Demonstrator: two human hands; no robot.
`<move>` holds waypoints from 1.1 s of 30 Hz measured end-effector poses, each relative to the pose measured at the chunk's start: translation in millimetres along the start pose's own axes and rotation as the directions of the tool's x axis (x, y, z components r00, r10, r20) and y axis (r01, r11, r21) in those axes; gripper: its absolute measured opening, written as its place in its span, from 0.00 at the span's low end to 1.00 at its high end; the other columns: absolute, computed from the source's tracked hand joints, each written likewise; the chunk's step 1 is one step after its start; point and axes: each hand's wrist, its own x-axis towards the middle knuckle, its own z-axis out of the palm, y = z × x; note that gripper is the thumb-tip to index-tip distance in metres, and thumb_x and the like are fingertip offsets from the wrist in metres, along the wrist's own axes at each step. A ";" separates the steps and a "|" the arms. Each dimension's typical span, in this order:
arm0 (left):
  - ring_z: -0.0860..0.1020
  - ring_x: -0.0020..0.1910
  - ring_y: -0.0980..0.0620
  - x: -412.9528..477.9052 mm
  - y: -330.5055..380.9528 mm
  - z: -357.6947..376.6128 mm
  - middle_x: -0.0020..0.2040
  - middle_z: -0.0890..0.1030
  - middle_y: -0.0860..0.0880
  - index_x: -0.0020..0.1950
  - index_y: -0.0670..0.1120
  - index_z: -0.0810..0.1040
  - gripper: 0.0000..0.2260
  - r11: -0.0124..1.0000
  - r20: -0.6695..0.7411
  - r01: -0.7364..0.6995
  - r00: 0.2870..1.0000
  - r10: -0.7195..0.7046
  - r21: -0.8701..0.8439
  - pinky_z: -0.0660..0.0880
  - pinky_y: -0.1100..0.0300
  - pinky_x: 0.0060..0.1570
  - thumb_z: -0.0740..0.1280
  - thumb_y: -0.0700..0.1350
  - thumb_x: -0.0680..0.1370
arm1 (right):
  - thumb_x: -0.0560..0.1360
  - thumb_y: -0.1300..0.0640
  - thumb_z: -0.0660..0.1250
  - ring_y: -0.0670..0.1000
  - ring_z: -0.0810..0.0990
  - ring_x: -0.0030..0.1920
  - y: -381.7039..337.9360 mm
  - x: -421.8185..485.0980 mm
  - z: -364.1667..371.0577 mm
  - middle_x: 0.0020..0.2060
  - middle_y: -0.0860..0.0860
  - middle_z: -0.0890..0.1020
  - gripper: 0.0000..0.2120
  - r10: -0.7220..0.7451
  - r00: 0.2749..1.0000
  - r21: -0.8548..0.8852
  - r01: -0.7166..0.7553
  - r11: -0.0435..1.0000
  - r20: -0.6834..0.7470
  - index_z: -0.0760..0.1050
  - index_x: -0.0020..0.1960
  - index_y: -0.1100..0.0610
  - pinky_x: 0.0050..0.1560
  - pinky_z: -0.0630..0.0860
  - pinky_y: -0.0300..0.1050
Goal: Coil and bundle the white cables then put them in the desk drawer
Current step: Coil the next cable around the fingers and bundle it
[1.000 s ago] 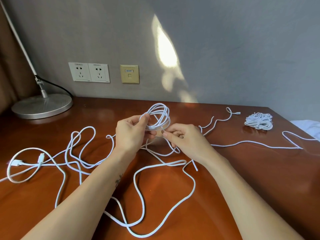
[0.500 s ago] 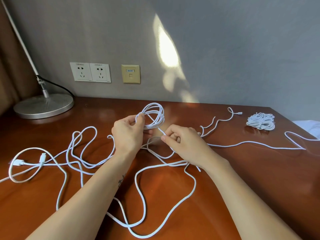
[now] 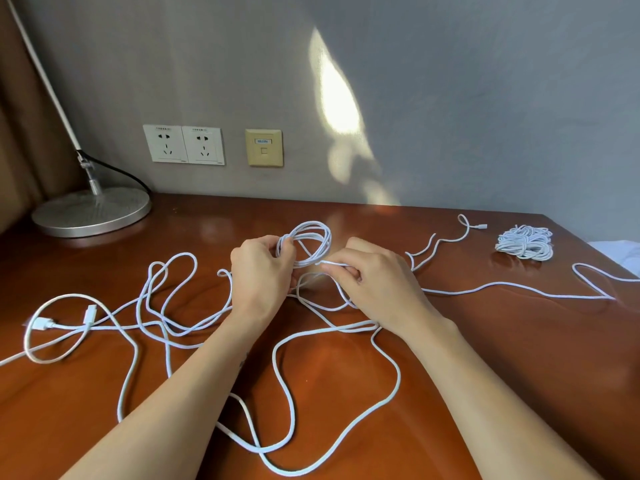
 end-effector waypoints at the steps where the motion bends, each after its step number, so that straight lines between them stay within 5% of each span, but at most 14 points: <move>1: 0.81 0.24 0.50 0.1 -0.6 0.6 0.25 0.80 0.49 0.43 0.42 0.84 0.14 1.000 0.005 -0.012 1.000 0.012 0.016 0.83 0.52 0.33 0.65 0.46 0.84 | 0.81 0.53 0.70 0.41 0.71 0.36 0.7 0.4 1.0 0.39 0.40 0.73 0.07 -0.023 0.999 -0.016 0.023 1.000 -0.030 0.85 0.53 0.53 0.41 0.67 0.34; 6: 0.80 0.28 0.43 0.5 -3.0 3.8 0.26 0.80 0.48 0.37 0.41 0.82 0.16 0.995 0.063 -0.062 0.996 0.058 0.074 0.79 0.46 0.33 0.66 0.47 0.82 | 0.83 0.52 0.64 0.51 0.75 0.53 7.3 4.4 3.7 0.51 0.49 0.80 0.11 -0.162 0.983 -0.170 0.146 0.975 -0.088 0.83 0.51 0.55 0.55 0.70 0.47; 9: 0.78 0.30 0.42 -1.5 -3.5 5.5 0.28 0.79 0.47 0.36 0.43 0.81 0.16 0.984 0.109 -0.138 0.986 0.126 0.110 0.76 0.46 0.32 0.66 0.47 0.82 | 0.83 0.53 0.60 0.49 0.77 0.52 6.7 3.6 4.8 0.47 0.47 0.82 0.12 -0.166 0.983 -0.126 0.155 0.980 -0.082 0.81 0.48 0.54 0.58 0.69 0.46; 18: 0.79 0.37 0.52 -10.1 0.1 11.3 0.38 0.81 0.54 0.53 0.47 0.81 0.09 0.908 0.334 -0.418 0.852 0.404 -0.033 0.75 0.53 0.38 0.62 0.46 0.86 | 0.84 0.47 0.59 0.46 0.77 0.36 6.3 -4.2 9.2 0.35 0.40 0.81 0.12 0.224 0.943 0.118 -0.201 0.973 -0.244 0.80 0.49 0.47 0.37 0.71 0.44; 23: 0.77 0.36 0.49 -16.4 6.2 10.9 0.39 0.79 0.51 0.52 0.45 0.77 0.12 0.864 0.397 -0.500 0.781 0.482 -0.066 0.74 0.46 0.37 0.58 0.50 0.87 | 0.83 0.46 0.62 0.50 0.83 0.43 8.1 -1.9 5.9 0.41 0.42 0.85 0.11 0.373 0.883 0.236 -0.312 0.920 -0.285 0.82 0.51 0.47 0.43 0.79 0.53; 27: 0.76 0.36 0.50 -18.9 9.2 11.8 0.39 0.78 0.52 0.50 0.46 0.75 0.17 0.840 0.422 -0.540 0.750 0.509 -0.053 0.73 0.43 0.37 0.54 0.56 0.85 | 0.83 0.48 0.63 0.45 0.81 0.40 9.0 -0.3 1.7 0.38 0.39 0.84 0.11 0.471 0.832 0.336 -0.371 0.866 -0.295 0.81 0.46 0.46 0.43 0.77 0.46; 30: 0.76 0.37 0.50 -21.5 12.8 12.2 0.39 0.77 0.53 0.50 0.47 0.75 0.16 0.826 0.432 -0.558 0.729 0.531 -0.074 0.74 0.45 0.38 0.54 0.55 0.86 | 0.84 0.49 0.63 0.42 0.77 0.35 9.8 1.4 0.7 0.31 0.37 0.80 0.14 0.540 0.799 0.418 -0.409 0.811 -0.266 0.80 0.42 0.48 0.37 0.69 0.37; 33: 0.77 0.40 0.48 -23.2 13.0 14.0 0.42 0.78 0.51 0.51 0.45 0.75 0.14 0.816 0.436 -0.573 0.715 0.546 -0.082 0.74 0.44 0.40 0.54 0.51 0.85 | 0.84 0.48 0.62 0.43 0.73 0.31 14.5 3.6 -1.5 0.26 0.36 0.76 0.15 0.606 0.765 0.461 -0.467 0.755 -0.218 0.80 0.41 0.48 0.35 0.67 0.38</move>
